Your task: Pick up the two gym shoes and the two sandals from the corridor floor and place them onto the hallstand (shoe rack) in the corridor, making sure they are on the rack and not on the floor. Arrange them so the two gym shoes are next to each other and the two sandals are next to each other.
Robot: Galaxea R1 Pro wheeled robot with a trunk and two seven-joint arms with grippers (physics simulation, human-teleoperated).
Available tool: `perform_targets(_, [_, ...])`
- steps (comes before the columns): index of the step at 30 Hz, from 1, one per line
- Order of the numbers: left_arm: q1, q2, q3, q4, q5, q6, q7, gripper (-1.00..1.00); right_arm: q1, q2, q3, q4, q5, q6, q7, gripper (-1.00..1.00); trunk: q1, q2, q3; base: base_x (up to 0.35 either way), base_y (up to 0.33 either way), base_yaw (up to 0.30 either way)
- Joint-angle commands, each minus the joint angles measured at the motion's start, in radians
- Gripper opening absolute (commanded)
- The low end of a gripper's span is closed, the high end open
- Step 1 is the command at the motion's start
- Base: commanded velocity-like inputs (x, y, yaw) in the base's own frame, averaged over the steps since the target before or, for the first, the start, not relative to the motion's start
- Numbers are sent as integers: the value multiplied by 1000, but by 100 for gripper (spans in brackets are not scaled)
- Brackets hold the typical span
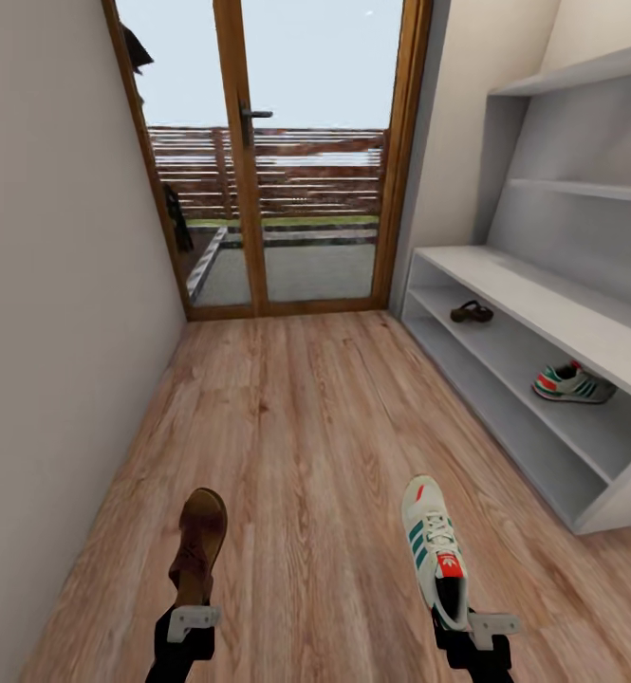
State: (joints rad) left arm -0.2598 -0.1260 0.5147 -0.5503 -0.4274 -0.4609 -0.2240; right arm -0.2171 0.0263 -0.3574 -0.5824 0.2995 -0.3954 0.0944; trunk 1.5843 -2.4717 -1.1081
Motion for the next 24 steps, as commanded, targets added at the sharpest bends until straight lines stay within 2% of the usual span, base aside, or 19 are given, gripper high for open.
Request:
perform_targets(1, [-1, -1, 9, 0, -8, -4, -7, -100, -1, 1, -8, -1, 3, -3, 9, -100, 0, 0, -1, 330, 131, 0])
perform_targets(24, [-1, -1, 8, 0, -8, -4, -5, -100, -1, 1, -9, -1, 3, -3, 10, -100, 0, 0, -1, 330, 131, 0])
